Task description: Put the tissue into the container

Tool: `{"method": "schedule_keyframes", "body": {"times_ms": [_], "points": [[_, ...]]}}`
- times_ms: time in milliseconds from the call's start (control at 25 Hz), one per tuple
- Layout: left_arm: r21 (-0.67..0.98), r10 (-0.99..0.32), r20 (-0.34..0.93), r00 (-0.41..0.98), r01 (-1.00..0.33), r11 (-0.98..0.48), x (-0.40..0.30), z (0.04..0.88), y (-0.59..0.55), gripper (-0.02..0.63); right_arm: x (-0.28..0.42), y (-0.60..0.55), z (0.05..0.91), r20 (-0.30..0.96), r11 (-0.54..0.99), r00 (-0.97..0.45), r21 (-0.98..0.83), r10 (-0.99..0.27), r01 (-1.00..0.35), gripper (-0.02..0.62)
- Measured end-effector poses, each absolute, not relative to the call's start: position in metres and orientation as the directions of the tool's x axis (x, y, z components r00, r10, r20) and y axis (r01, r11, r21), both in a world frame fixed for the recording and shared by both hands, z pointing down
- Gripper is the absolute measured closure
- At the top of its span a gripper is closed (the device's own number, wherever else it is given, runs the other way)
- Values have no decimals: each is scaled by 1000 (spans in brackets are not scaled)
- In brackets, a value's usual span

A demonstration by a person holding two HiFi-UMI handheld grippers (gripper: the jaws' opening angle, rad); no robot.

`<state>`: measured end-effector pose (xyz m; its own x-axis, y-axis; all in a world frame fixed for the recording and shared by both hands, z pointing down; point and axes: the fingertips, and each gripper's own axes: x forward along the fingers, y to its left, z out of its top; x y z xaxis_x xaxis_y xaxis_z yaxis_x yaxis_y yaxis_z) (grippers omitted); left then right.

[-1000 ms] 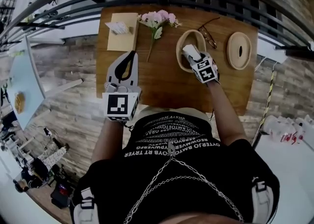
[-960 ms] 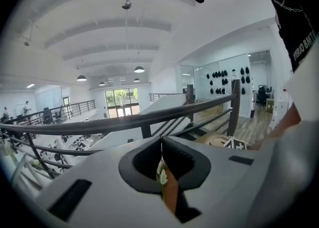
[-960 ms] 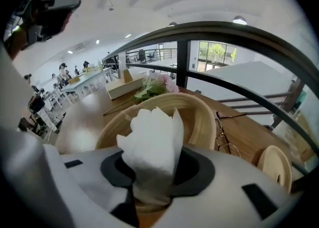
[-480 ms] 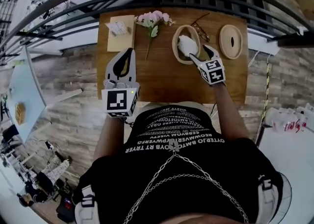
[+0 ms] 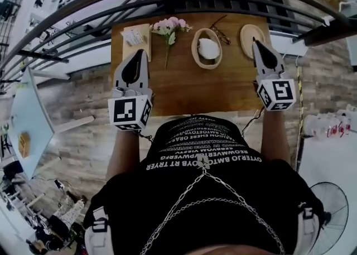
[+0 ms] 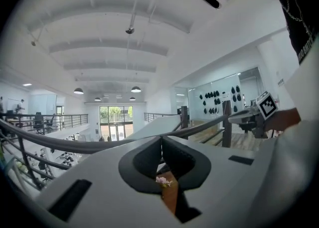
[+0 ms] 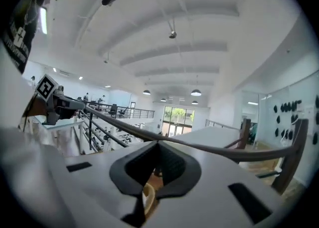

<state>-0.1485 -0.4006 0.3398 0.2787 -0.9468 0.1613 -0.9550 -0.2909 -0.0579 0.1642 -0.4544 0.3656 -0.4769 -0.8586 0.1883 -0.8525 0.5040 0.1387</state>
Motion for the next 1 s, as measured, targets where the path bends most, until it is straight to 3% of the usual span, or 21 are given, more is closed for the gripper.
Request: {"method": "schedule_keyframes", "body": {"times_ms": [280,1000], "points": [[-186,-947,77,311,-929,-320,-140,291,-385,577,186,-412,293,114,436,-421,186,-900,-881,581],[-126,-920,69,385,-912,-391,-120,297,-383,577,170,-393,307,183,467,-438,159,-880,-870,581]]}}
